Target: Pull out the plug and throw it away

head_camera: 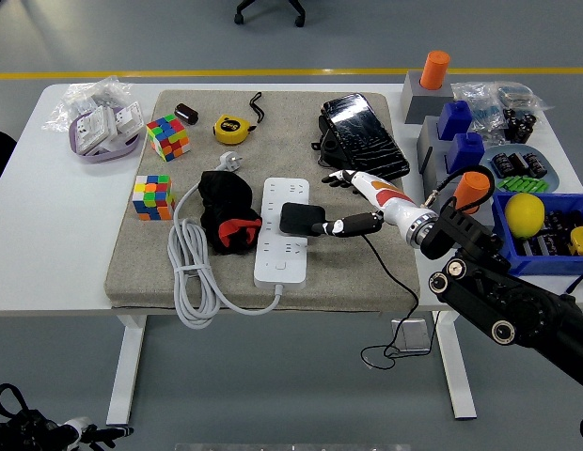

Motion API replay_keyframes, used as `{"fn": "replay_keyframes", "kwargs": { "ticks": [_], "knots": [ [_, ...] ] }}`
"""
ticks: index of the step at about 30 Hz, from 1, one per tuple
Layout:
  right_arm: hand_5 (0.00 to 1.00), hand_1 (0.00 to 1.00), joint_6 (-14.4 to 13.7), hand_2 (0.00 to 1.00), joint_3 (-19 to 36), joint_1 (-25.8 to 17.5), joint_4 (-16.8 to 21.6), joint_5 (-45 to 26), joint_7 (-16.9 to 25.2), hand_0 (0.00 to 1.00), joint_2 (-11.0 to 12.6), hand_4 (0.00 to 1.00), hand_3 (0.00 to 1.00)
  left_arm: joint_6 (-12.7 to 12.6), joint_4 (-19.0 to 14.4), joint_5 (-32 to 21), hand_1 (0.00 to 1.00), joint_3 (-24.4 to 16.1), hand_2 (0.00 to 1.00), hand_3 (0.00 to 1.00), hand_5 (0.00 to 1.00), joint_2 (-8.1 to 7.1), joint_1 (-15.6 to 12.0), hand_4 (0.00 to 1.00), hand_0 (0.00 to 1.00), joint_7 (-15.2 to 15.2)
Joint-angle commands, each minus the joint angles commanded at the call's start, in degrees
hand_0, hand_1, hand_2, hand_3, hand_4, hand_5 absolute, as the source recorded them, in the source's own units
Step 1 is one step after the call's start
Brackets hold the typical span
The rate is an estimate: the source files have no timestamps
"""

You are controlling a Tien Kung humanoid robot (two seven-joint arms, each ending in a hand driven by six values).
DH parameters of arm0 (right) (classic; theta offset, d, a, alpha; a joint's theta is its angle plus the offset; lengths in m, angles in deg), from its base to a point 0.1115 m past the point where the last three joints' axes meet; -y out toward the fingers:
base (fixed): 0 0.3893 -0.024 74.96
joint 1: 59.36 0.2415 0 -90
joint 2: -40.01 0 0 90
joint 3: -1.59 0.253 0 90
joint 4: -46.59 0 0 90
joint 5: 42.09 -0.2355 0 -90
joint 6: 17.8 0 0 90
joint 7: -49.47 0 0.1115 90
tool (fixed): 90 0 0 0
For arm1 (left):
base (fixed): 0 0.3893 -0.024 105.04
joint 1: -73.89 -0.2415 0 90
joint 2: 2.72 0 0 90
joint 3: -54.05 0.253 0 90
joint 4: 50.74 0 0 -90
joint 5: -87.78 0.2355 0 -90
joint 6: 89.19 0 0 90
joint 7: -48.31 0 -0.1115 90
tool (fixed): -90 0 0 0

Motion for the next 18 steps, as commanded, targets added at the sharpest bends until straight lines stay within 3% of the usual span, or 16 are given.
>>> {"fn": "replay_keyframes", "kwargs": {
  "ticks": [9,18],
  "knots": [
    [0.459,0.818,-0.9,0.814,-1.8,2.1,-3.1,-0.2,0.1,0.803,-3.1,0.998,0.838,0.2,0.0,0.9,0.663,-0.5,0.691,0.653,0.702,-0.32,-0.1,0.821,0.532,-0.4],
    [0.461,0.784,-1.5,0.792,-3.9,3.3,-4.8,0.0,0.2,0.785,-4.7,0.998,0.826,0.3,0.0,1.4,0.663,-0.8,0.691,0.653,0.703,-0.43,-0.2,0.821,0.532,-0.6]
  ]
}}
